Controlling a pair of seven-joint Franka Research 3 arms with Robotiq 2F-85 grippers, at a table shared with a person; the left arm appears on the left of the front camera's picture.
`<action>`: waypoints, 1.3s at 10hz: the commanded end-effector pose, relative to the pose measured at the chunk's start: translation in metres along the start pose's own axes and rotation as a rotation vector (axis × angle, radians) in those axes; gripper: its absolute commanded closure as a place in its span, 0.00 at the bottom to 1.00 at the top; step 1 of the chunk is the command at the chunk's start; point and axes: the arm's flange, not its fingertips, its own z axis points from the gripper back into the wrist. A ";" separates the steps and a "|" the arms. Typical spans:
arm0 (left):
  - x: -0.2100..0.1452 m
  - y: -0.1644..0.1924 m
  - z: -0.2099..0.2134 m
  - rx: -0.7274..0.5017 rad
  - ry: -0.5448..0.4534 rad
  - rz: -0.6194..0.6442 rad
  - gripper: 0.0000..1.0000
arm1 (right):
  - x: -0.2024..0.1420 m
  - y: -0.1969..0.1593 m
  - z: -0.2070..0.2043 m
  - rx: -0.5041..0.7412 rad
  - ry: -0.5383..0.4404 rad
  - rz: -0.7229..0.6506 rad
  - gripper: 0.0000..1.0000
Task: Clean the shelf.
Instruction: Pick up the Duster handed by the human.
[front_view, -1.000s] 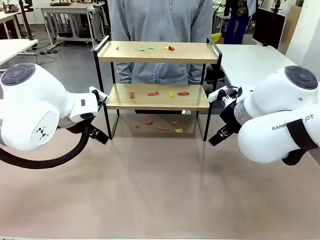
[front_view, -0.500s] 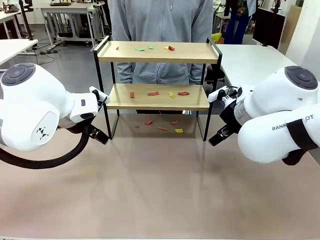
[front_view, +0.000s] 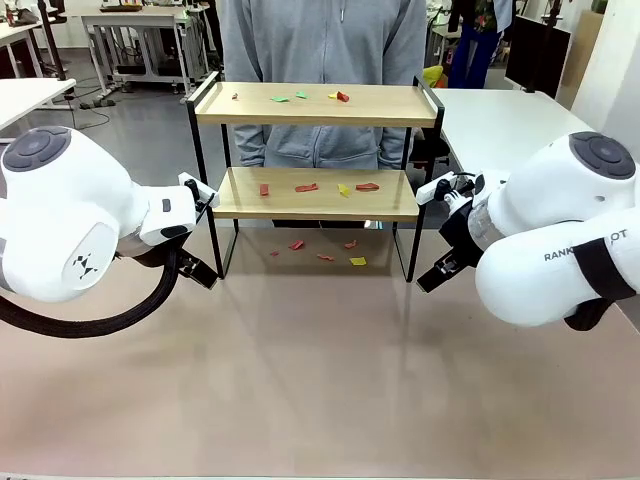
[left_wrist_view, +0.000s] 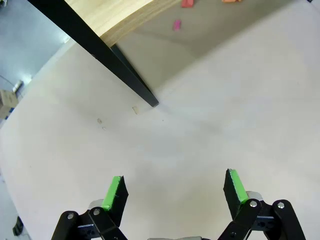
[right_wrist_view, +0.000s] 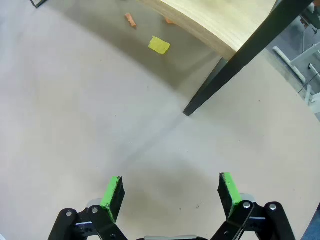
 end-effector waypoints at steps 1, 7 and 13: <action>0.014 0.014 0.020 -0.048 -0.022 -0.006 0.00 | 0.014 -0.018 0.017 0.015 -0.044 -0.014 0.00; 0.066 0.143 0.068 -0.519 -0.036 -0.251 0.00 | 0.024 -0.179 0.065 0.234 -0.231 0.005 0.00; 0.034 0.232 0.013 -0.818 -0.390 -0.409 0.00 | -0.035 -0.267 -0.007 0.563 -0.529 0.238 0.00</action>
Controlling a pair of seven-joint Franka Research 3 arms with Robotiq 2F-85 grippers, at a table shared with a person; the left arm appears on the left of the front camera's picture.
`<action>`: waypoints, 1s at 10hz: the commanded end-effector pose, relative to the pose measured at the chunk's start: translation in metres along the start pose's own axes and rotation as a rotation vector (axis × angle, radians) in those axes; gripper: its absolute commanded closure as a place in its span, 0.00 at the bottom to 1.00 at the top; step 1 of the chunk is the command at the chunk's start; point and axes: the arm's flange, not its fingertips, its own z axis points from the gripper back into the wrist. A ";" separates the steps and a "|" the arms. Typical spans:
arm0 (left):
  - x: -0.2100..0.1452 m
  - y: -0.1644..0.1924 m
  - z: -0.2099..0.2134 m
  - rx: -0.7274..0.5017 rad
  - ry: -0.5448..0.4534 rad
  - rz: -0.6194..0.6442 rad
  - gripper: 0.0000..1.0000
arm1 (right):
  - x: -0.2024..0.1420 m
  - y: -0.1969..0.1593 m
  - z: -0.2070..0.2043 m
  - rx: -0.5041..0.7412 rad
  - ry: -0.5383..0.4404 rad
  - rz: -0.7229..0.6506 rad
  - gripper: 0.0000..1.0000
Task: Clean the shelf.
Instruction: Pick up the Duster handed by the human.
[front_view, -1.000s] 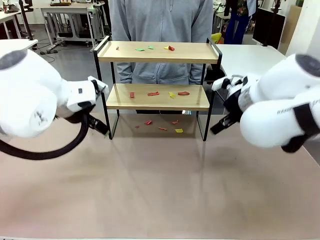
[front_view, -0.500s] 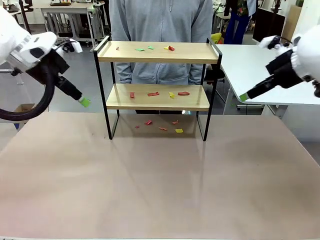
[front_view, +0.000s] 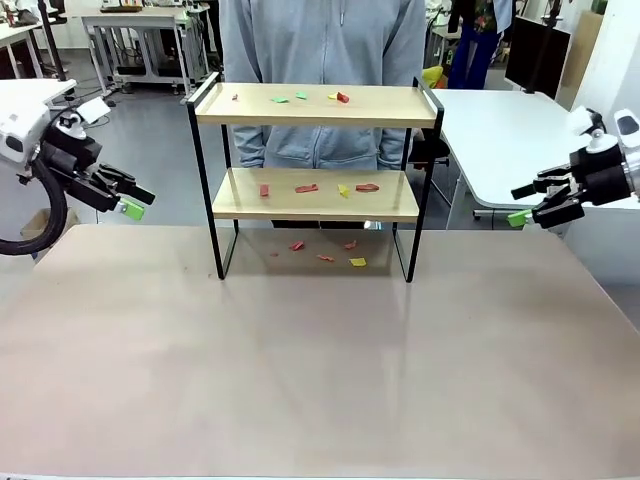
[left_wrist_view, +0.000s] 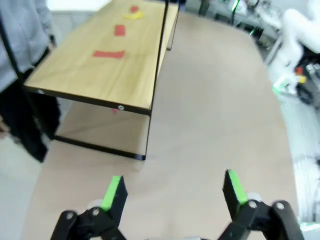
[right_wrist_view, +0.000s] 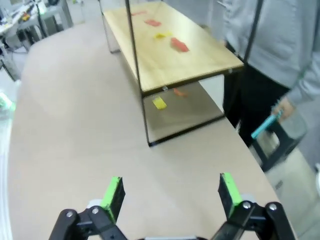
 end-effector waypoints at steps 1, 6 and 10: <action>0.013 -0.012 -0.002 0.025 0.029 0.009 0.00 | 0.012 0.007 -0.001 -0.040 0.077 0.001 0.00; 0.013 -0.004 0.000 0.014 0.014 -0.006 0.00 | 0.001 0.001 -0.013 -0.015 0.084 -0.017 0.00; -0.014 0.077 0.019 0.004 -0.248 0.016 0.00 | -0.046 -0.094 -0.001 0.095 -0.189 -0.066 0.00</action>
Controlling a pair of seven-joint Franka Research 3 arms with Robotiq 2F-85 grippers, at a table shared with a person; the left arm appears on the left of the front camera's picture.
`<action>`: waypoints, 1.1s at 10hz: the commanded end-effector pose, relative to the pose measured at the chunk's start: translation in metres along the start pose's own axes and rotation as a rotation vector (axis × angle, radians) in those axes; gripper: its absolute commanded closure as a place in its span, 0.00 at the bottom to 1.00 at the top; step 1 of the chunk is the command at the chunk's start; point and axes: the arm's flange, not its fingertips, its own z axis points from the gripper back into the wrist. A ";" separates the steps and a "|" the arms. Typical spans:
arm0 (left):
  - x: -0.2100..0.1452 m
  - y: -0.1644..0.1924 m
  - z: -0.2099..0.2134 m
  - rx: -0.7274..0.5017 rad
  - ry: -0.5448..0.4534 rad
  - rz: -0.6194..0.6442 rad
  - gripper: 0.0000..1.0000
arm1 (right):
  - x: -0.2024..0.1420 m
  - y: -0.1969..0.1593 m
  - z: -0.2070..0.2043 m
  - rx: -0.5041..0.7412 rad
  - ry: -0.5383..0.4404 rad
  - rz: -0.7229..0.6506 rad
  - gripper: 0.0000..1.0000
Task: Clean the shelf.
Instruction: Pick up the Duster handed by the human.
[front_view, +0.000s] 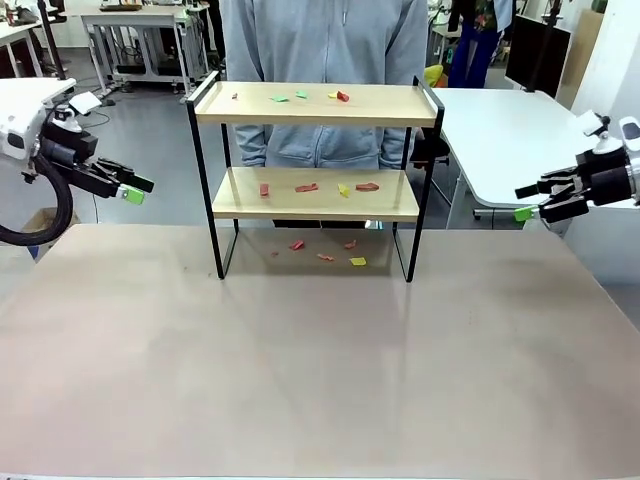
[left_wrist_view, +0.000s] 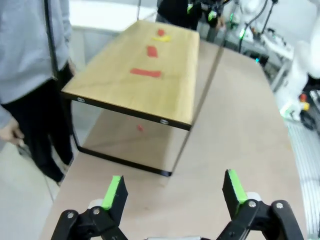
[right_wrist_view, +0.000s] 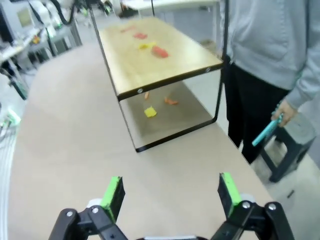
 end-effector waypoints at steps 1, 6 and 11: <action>-0.005 0.040 0.004 -0.034 -0.141 -0.051 0.00 | -0.014 -0.048 -0.002 0.095 -0.142 0.025 0.00; -0.045 0.074 0.006 -0.091 -0.331 -0.229 0.00 | -0.048 -0.085 0.005 0.204 -0.329 0.082 0.00; -0.059 0.066 0.022 -0.030 -0.381 -0.340 0.00 | -0.047 -0.095 0.023 0.183 -0.386 0.084 0.00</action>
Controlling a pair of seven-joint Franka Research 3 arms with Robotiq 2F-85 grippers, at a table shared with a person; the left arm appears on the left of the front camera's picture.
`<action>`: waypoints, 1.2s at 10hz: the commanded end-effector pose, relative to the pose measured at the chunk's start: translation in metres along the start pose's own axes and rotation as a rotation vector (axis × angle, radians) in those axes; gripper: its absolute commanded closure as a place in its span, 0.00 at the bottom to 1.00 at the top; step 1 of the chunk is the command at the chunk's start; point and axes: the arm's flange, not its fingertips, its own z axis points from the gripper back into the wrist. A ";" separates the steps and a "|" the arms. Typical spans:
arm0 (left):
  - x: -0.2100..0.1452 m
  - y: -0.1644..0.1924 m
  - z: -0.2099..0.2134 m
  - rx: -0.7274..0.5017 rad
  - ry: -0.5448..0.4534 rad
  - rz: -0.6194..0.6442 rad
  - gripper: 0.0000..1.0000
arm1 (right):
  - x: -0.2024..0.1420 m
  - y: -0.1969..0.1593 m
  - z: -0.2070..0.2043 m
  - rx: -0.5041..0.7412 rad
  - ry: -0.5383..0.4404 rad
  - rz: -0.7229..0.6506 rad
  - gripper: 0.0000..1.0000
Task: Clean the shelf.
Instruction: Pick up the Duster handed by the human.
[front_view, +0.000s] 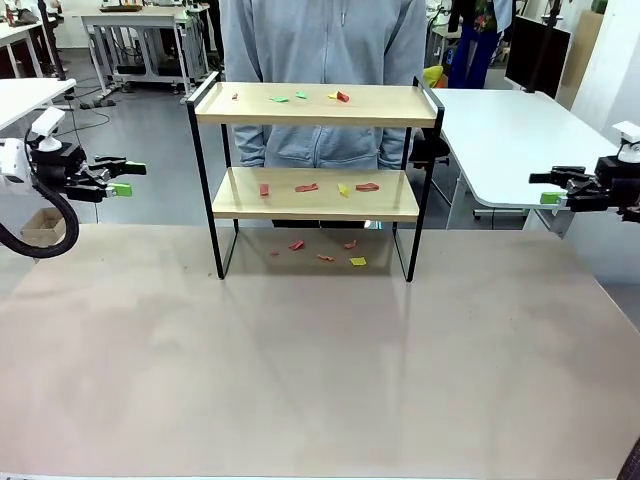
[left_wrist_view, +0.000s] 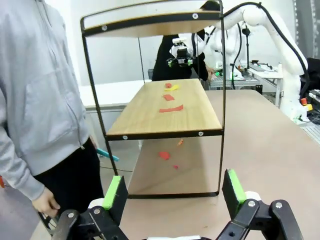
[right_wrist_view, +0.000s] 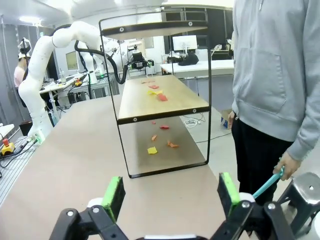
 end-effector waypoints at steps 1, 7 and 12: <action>0.006 -0.009 0.005 0.030 -0.037 -0.026 0.00 | 0.010 -0.003 0.003 -0.008 -0.045 0.027 0.00; 0.040 -0.027 0.024 0.044 -0.071 -0.016 0.00 | 0.029 0.005 0.010 -0.028 -0.053 0.047 0.00; 0.038 -0.022 0.026 0.030 -0.051 -0.020 0.00 | 0.024 0.002 0.013 -0.019 -0.028 0.041 0.00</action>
